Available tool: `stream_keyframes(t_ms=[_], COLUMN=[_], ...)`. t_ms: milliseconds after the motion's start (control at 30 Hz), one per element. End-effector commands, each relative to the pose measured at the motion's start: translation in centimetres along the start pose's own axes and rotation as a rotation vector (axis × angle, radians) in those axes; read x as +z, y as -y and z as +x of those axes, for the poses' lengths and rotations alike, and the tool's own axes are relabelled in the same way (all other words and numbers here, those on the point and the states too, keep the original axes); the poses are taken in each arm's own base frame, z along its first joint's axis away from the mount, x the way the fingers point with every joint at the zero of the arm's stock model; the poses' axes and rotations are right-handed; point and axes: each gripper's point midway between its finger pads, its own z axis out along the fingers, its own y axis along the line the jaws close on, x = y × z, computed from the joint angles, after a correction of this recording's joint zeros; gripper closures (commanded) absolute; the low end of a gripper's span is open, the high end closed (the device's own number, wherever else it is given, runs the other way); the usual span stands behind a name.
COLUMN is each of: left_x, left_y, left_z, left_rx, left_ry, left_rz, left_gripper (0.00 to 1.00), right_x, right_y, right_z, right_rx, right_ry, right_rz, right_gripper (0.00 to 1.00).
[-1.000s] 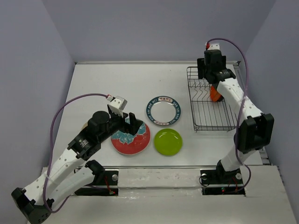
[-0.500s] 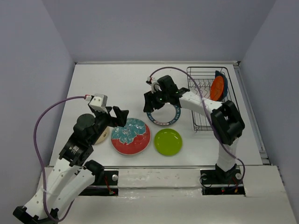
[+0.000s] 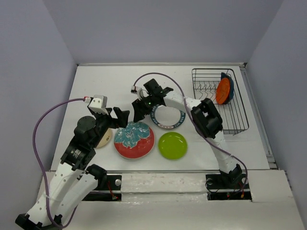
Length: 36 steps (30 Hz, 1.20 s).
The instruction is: Load the plates into the dish rack
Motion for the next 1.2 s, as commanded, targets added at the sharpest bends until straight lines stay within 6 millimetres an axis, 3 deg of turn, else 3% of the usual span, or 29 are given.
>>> stream_keyframes(t_ms=[0, 233, 400, 633, 667, 733, 867, 900, 967, 1000, 1033, 1067, 1100, 1133, 1167], left_x=[0.1, 0.0, -0.3, -0.6, -0.7, -0.7, -0.8, -0.9, -0.9, -0.9, -1.0, -1.0, -1.2, -1.4, -1.6], left_y=[0.3, 0.5, 0.6, 0.7, 0.8, 0.7, 1.0, 1.1, 1.4, 1.5, 1.6, 1.7, 1.8, 1.8, 1.9], left_z=[-2.0, -1.9, -2.2, -2.4, -2.5, -2.5, -2.5, -2.4, -2.4, -2.4, -2.4, -2.5, -2.5, -2.6, -2.8], left_rx=[-0.001, -0.003, -0.003, -0.004, -0.003, -0.004, -0.005, -0.003, -0.004, 0.0, -0.002, -0.002, -0.002, -0.001, -0.002], left_ry=[0.065, 0.066, 0.078, 0.091, 0.095, 0.096, 0.096, 0.095, 0.094, 0.091, 0.094, 0.095, 0.099, 0.106, 0.114], left_rz=[0.011, 0.019, 0.026, 0.038, 0.039, 0.037, 0.047, 0.053, 0.062, 0.065, 0.07, 0.074, 0.081, 0.082, 0.087], left_gripper=[0.01, 0.01, 0.01, 0.01, 0.01, 0.01, 0.01, 0.01, 0.01, 0.01, 0.01, 0.01, 0.01, 0.01, 0.01], right_x=[1.1, 3.2, 3.6, 3.8, 3.8, 3.6, 0.1, -2.3, -5.0, -8.0, -9.6, -11.1, -14.6, -15.8, -18.5], right_y=[-1.3, -3.3, -3.3, -4.4, -4.6, -5.1, -5.9, -6.7, -7.2, -8.7, -6.9, -6.3, -4.8, -6.0, -3.0], right_z=[0.8, 4.2, 5.6, 5.6, 5.1, 4.3, -1.9, -4.9, -7.6, -9.7, -10.4, -11.0, -11.9, -12.5, -12.4], right_rx=[-0.022, -0.014, 0.026, 0.066, 0.067, 0.069, 0.057, 0.036, 0.013, -0.008, 0.004, 0.011, 0.037, 0.028, 0.082], right_ry=[-0.067, -0.188, -0.222, -0.224, -0.215, -0.199, -0.039, 0.044, 0.131, 0.203, 0.257, 0.292, 0.358, 0.382, 0.43], right_rz=[-0.041, -0.072, -0.099, -0.162, -0.166, -0.181, -0.164, -0.156, -0.126, -0.111, -0.055, -0.024, 0.047, 0.043, 0.115], right_gripper=[0.27, 0.37, 0.57, 0.83, 0.93, 0.93, 0.93, 0.93, 0.93, 0.93, 0.93, 0.93, 0.93, 0.93, 0.93])
